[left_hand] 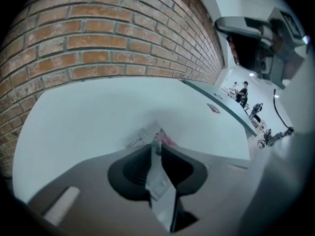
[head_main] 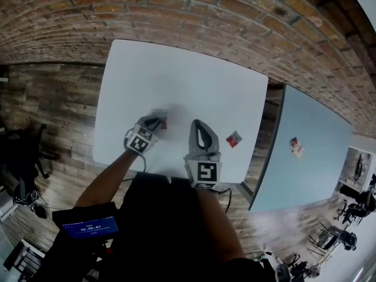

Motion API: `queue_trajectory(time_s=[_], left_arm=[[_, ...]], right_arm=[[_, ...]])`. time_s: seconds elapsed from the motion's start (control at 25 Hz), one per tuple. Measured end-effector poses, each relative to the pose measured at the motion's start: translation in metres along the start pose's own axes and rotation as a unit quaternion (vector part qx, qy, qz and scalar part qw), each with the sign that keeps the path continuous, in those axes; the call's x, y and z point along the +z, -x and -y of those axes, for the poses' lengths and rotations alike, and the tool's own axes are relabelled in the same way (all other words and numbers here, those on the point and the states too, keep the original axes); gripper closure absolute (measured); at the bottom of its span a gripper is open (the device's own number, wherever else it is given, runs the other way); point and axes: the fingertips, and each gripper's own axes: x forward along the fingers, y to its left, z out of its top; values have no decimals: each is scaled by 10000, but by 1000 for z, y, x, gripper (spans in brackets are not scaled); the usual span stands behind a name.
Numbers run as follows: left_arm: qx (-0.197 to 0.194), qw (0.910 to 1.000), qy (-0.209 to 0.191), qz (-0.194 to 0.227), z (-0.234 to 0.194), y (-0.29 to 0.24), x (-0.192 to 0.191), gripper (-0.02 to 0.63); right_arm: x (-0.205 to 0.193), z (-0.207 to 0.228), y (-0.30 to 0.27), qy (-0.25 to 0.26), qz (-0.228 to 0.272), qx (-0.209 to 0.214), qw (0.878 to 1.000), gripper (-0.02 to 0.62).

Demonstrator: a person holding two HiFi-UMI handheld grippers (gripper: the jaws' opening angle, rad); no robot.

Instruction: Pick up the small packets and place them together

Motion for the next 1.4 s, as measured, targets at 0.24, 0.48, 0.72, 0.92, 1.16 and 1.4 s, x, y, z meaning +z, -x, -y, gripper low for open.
queue_trajectory(time_s=[0.24,0.48,0.72,0.92,1.16,1.4], left_arm=[[-102,9998,-180,-76,24,-3,-15,540],[-118,9987,-371,325,40,9,18,483],[71,9978,175,638,59,35,22,606],[-290,9917,819,949,86,56,31,606],[-222,9853,992,1371,99,89,57,606],[-226,9853,1045,1332,95,91,46,606]], right_arm=[[-13,11,24,-40,-50,-111,9999,594],[-26,21,40,-190,-75,-156,9997,594],[-27,45,47,-347,-33,-385,9987,594],[-35,67,63,-382,-35,-387,9985,594],[-85,123,91,-511,-511,-976,9926,591],[-141,173,97,-704,-1013,-1398,9825,554]])
